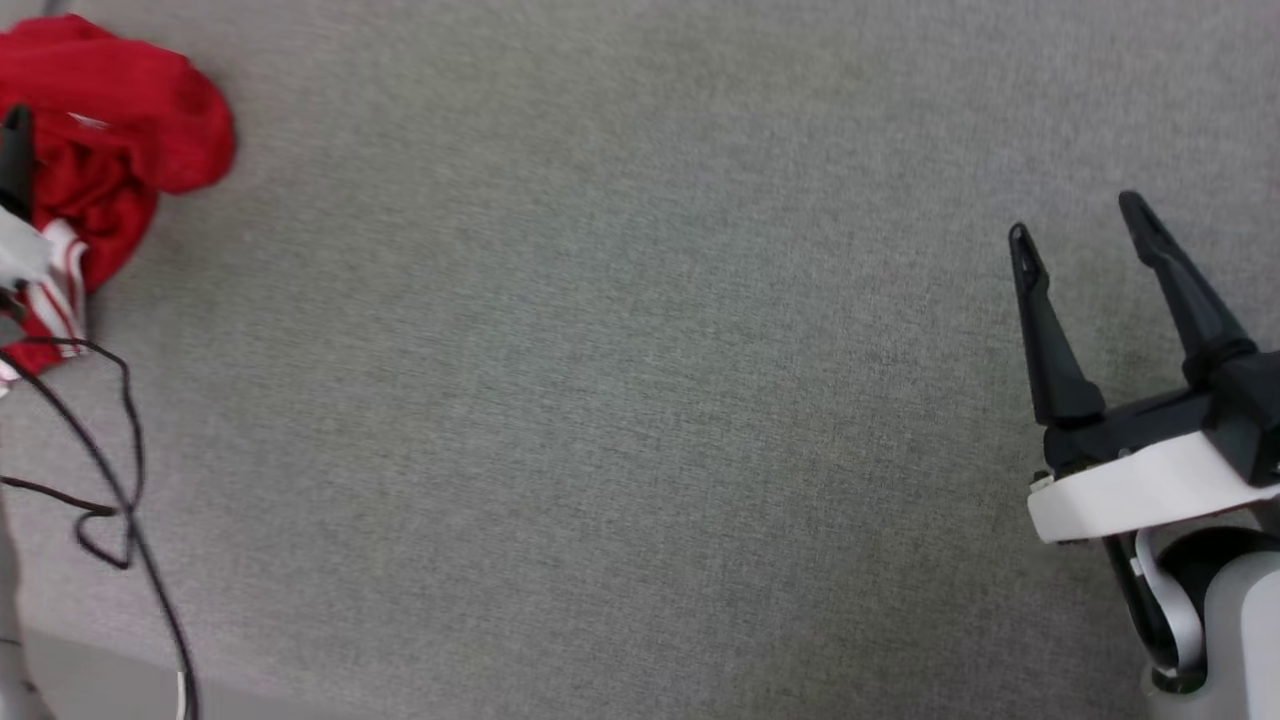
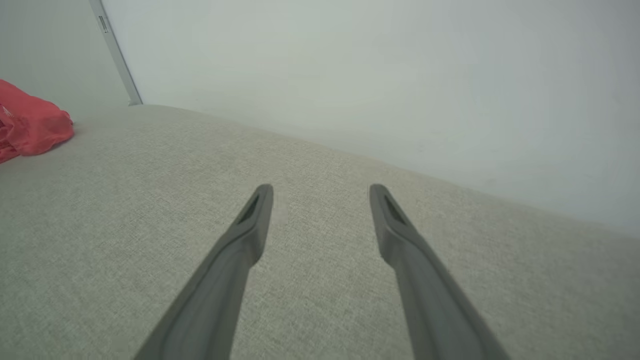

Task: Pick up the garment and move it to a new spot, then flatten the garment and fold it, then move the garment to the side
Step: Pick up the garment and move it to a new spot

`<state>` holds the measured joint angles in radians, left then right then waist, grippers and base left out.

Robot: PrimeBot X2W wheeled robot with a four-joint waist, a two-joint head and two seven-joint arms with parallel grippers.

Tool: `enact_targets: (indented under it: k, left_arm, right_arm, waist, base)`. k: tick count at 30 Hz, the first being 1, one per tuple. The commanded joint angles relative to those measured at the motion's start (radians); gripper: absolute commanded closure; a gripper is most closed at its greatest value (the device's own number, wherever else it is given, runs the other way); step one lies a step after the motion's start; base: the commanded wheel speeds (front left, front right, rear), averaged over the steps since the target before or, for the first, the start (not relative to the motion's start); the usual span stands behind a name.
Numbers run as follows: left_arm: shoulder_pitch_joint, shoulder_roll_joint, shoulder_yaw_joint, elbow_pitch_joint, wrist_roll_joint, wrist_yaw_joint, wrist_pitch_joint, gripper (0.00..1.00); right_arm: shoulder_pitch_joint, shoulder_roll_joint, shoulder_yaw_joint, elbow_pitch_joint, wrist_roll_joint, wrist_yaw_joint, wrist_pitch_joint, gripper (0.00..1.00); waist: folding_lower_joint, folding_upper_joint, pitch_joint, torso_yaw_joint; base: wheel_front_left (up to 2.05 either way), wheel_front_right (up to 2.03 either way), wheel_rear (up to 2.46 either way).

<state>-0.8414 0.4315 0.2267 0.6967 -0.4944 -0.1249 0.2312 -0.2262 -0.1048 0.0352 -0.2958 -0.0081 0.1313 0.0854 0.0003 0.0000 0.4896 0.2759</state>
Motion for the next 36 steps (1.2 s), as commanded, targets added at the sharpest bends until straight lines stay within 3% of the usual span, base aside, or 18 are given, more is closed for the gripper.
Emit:
enact_targets:
  k: [1,9,12,17,18,19,20,26,36]
  left_arm:
    - [-0.032,0.026,0.003,0.019,-0.020,-0.002,0.037,0.00]
    - [-0.130,0.103,0.004,0.123,-0.077,0.005,0.236,0.00]
    - [-0.169,0.100,-0.011,0.187,-0.089,0.037,0.325,0.00]
    - [-0.175,0.094,-0.029,0.249,-0.096,0.028,0.386,0.00]
    - [-0.176,0.093,-0.033,0.259,-0.101,0.023,0.395,0.54]
    - [-0.176,0.093,-0.034,0.265,-0.104,0.020,0.386,0.87]
    - [-0.177,0.098,-0.035,0.270,-0.101,0.018,0.373,1.00]
    - [-0.194,0.142,-0.053,0.296,-0.085,0.005,0.268,1.00]
    - [-0.233,0.212,-0.096,0.317,-0.049,-0.004,0.054,1.00]
  right_arm:
    - [-0.028,-0.009,0.002,-0.012,-0.009,-0.001,0.004,0.00]
    - [-0.091,-0.041,0.015,-0.054,-0.014,-0.001,0.028,0.00]
    - [-0.101,-0.058,-0.006,-0.077,-0.008,-0.001,0.049,0.00]
    - [-0.103,-0.077,-0.021,-0.094,-0.022,-0.001,0.064,0.00]
    - [-0.104,-0.078,-0.021,-0.098,-0.025,-0.001,0.065,0.00]
    - [-0.107,-0.086,-0.021,-0.101,-0.036,-0.001,0.063,0.00]
    - [-0.108,-0.081,-0.021,-0.102,-0.034,-0.001,0.062,0.00]
    - [-0.102,-0.063,-0.019,-0.087,-0.042,-0.001,0.046,0.00]
    - [-0.056,-0.010,-0.019,0.010,-0.016,-0.001,-0.027,0.00]
  waist:
    - [-0.0003,0.0000,0.089,-0.042]
    - [-0.0003,0.0000,0.221,-0.056]
    - [-0.0003,0.0000,0.263,-0.043]
    - [-0.0003,0.0000,0.271,-0.034]
    - [-0.0003,0.0000,0.268,-0.033]
    - [-0.0003,0.0000,0.264,-0.032]
    - [-0.0003,0.0000,0.259,-0.031]
    - [-0.0003,0.0000,0.206,-0.030]
    - [-0.0003,0.0000,0.021,-0.042]
  base:
    - [0.00,0.00,0.00]
    - [0.00,0.00,0.00]
    - [0.00,0.00,0.00]
    - [0.00,0.00,0.00]
    - [0.00,0.00,0.00]
    - [0.00,0.00,0.00]
    - [0.00,0.00,0.00]
    - [0.00,0.00,0.00]
    - [0.00,0.00,0.00]
